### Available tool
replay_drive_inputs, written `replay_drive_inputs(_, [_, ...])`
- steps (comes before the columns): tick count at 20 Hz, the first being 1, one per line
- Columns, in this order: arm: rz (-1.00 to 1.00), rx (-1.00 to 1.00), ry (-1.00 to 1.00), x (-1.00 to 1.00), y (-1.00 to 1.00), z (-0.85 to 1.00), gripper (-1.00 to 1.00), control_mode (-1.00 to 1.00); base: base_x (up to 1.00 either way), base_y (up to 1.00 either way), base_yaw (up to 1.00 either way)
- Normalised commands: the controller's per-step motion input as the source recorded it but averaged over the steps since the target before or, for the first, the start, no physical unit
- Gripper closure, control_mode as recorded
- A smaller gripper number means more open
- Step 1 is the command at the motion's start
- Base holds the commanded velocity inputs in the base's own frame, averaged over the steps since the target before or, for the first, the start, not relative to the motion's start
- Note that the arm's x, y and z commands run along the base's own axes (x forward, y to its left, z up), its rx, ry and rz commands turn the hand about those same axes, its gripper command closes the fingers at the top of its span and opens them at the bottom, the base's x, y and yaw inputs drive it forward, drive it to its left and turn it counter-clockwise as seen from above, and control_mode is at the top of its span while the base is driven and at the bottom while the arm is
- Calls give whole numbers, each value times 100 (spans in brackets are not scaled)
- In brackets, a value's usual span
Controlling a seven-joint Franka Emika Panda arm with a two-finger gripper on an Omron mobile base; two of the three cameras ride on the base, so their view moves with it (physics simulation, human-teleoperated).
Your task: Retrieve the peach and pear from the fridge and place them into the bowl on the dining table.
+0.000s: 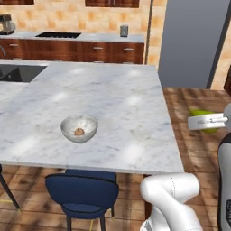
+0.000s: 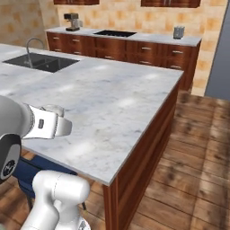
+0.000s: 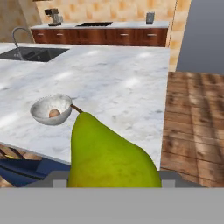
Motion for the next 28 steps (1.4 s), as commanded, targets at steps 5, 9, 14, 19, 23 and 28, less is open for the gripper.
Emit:
replay_drive_inputs(5, [0,0,0,0,0,0,100,100,66,86,-19])
replay_drive_inputs(9, [0,0,0,0,0,0,100,100,26,2,0])
replay_drive_inputs(14, [0,0,5,7,8,-2,100,-100,7,9,-5])
replay_drive_inputs(19, [6,0,22,46,69,-20,100,-100,0,0,0])
replay_drive_inputs(23, [12,0,15,58,75,-12,100,-100,0,0,0])
replay_drive_inputs(28, [12,0,15,83,92,-24,100,-100,0,0,0])
